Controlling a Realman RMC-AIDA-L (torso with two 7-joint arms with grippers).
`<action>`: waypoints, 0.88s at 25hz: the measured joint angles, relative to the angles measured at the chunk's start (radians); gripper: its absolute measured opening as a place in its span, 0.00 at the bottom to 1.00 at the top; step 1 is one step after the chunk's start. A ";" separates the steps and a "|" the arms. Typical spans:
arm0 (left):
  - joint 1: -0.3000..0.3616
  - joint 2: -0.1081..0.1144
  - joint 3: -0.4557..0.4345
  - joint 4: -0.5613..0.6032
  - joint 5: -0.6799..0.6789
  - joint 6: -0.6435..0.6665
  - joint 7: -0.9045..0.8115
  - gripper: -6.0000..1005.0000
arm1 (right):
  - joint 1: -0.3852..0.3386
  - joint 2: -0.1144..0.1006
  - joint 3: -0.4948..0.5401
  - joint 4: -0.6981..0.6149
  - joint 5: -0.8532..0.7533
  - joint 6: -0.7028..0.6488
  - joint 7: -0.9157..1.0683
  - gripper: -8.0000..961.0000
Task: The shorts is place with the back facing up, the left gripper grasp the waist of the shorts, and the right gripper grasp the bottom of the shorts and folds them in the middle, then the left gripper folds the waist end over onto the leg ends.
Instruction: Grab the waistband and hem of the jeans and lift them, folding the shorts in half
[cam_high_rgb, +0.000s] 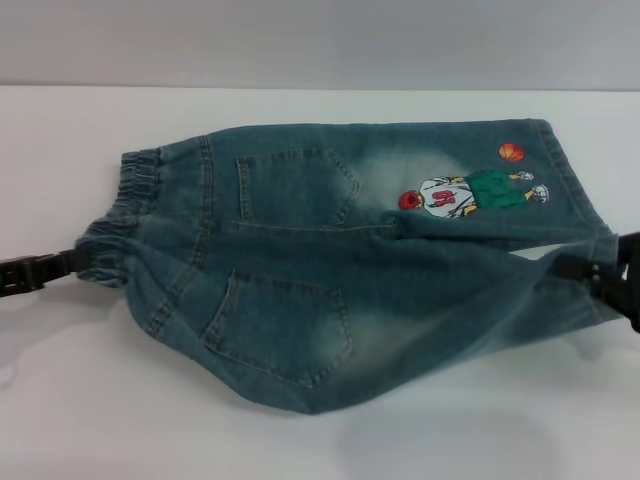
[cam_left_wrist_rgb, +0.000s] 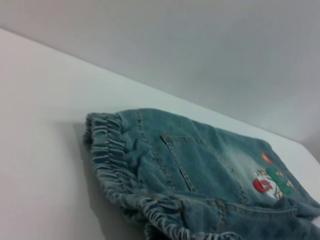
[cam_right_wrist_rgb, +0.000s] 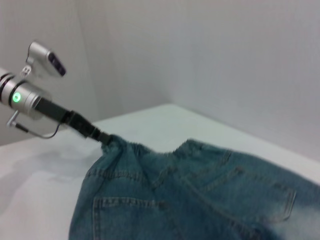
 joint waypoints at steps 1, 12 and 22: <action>0.002 0.001 0.000 0.000 -0.003 0.000 0.002 0.05 | -0.005 0.000 0.000 0.010 0.018 0.002 -0.020 0.01; 0.042 0.002 -0.030 0.000 -0.039 0.012 0.045 0.05 | -0.028 0.002 -0.033 0.068 0.064 0.043 -0.078 0.01; 0.059 -0.002 -0.028 0.001 -0.041 0.026 0.054 0.05 | -0.063 0.006 -0.069 0.075 0.067 0.049 -0.095 0.01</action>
